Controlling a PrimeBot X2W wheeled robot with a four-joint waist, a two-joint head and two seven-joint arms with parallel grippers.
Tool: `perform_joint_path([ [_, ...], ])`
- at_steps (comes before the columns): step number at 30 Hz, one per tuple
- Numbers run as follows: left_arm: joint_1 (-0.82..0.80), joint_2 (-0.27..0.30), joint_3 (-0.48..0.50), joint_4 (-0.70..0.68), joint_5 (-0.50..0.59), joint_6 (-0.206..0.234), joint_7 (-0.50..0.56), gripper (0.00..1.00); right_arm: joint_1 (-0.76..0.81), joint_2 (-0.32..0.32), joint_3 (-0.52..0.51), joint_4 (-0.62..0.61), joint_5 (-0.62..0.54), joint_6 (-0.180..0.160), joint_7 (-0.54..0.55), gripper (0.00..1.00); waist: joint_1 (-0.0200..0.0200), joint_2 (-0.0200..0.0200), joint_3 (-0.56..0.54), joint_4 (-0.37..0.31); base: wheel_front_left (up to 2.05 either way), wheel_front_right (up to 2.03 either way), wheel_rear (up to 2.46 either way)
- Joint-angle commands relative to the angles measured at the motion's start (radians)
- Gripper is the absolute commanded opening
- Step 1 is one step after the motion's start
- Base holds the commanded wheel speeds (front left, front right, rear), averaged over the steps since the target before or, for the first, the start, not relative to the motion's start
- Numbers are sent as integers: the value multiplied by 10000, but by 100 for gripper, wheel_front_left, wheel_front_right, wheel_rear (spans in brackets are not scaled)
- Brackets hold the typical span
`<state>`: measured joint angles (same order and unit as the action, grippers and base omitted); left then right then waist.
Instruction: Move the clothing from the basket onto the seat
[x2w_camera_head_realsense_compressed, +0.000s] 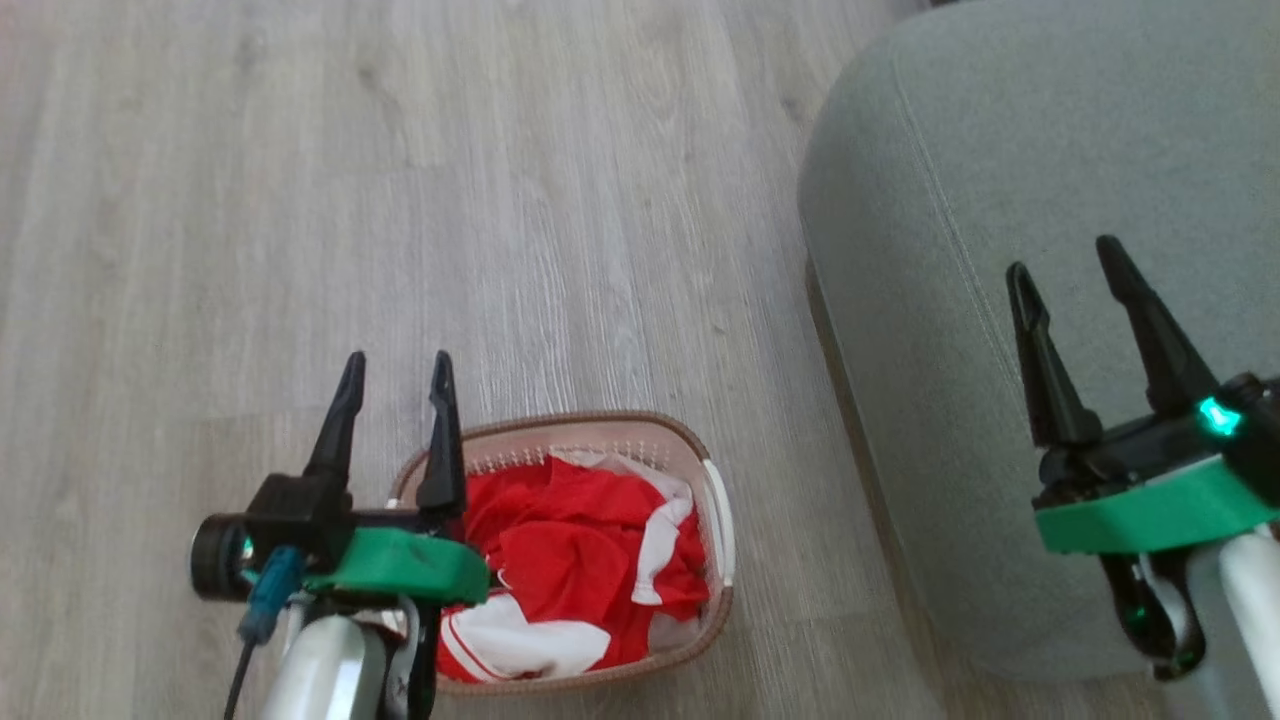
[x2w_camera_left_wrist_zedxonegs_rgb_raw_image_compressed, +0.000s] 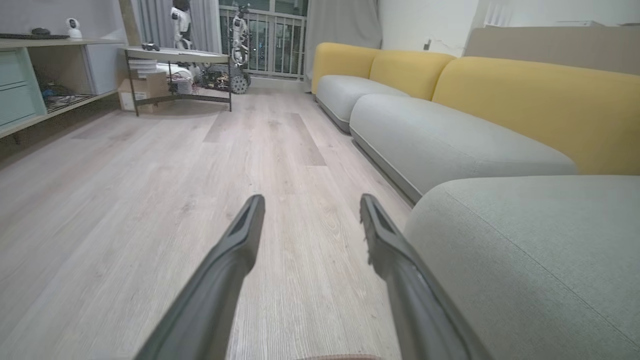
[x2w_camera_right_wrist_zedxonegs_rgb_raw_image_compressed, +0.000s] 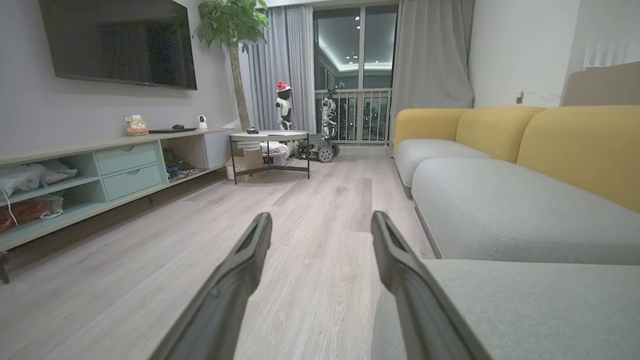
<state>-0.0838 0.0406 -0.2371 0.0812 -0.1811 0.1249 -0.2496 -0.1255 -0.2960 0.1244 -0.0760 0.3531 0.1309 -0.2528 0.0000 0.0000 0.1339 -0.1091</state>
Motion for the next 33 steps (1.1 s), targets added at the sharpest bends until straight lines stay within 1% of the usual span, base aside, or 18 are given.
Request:
perform_joint_path([
  [1,-523,97,222,-182,-44,85,-122,100,-446,-275,68,-421,112,-2,-90,100,0,0,373,-168,0,0,0],
  [4,-767,97,110,141,-71,157,-122,100,-632,-345,13,-537,248,-2,-90,100,0,0,780,-274,0,0,0],
  [9,-1319,97,-55,1038,-142,139,-122,100,-983,-500,-107,-735,467,-2,-90,100,0,0,1521,-417,0,0,0],
  [13,-1842,97,-101,2323,-443,108,-122,100,-1340,-618,-186,-860,646,-2,-90,100,0,0,2146,-546,0,0,0],
  [22,-3332,97,-388,5257,-1200,-135,-122,100,-2225,-885,-421,-1190,998,-2,-90,100,0,0,3527,-919,0,0,0],
  [28,-4354,97,-594,7389,-1763,-422,-122,100,-2678,-884,-530,-1411,1169,-2,-90,100,0,0,4463,-1247,0,0,0],
  [29,-4354,97,-594,7389,-1763,-422,-122,100,-2678,-884,-530,-1411,1169,-2,-90,100,0,0,4463,-1247,0,0,0],
  [33,-5016,97,-671,8846,-2077,-569,-122,100,-2906,-851,-604,-1487,1261,-2,-90,100,0,0,5032,-1439,0,0,0],
])
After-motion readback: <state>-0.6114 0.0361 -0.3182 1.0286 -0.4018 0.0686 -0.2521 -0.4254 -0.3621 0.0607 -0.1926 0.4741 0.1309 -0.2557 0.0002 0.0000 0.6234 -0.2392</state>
